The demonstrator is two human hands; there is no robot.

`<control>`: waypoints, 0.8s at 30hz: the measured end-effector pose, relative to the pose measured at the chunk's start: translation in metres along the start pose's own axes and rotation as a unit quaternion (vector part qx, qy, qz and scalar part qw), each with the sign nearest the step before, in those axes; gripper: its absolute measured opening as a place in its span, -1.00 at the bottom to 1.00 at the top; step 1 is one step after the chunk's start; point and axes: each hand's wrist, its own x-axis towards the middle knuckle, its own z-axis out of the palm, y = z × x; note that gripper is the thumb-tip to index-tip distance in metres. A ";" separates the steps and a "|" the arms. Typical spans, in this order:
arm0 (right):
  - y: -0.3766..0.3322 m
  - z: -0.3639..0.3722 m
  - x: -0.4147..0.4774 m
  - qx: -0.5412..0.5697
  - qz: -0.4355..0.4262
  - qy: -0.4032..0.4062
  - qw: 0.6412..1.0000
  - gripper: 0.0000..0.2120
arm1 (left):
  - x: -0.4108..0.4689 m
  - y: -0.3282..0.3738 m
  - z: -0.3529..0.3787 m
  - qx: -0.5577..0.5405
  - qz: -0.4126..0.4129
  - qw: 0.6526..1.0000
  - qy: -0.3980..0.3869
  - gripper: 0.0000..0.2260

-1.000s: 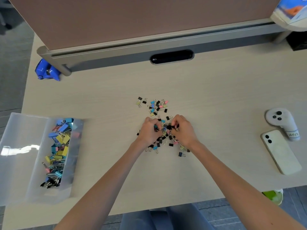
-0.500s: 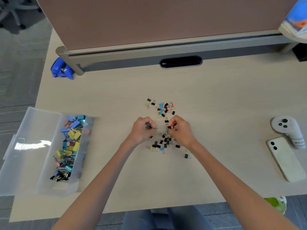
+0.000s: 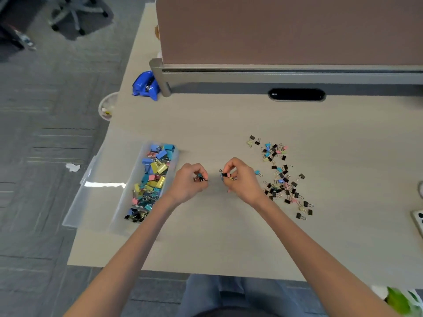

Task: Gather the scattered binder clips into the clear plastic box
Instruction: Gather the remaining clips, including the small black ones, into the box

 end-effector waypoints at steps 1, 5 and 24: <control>-0.004 0.010 -0.002 0.002 0.005 -0.002 1.000 -0.82 | -0.008 -0.007 -0.011 0.002 -0.002 1.000 0.000 -0.77; -0.019 0.046 -0.010 0.017 0.018 -0.012 1.000 -0.81 | -0.036 -0.040 -0.051 -0.010 -0.010 1.000 0.013 -0.80; -0.063 0.157 -0.050 0.012 0.003 -0.037 0.999 -0.75 | -0.122 -0.144 -0.094 0.145 0.020 0.989 -0.024 -0.88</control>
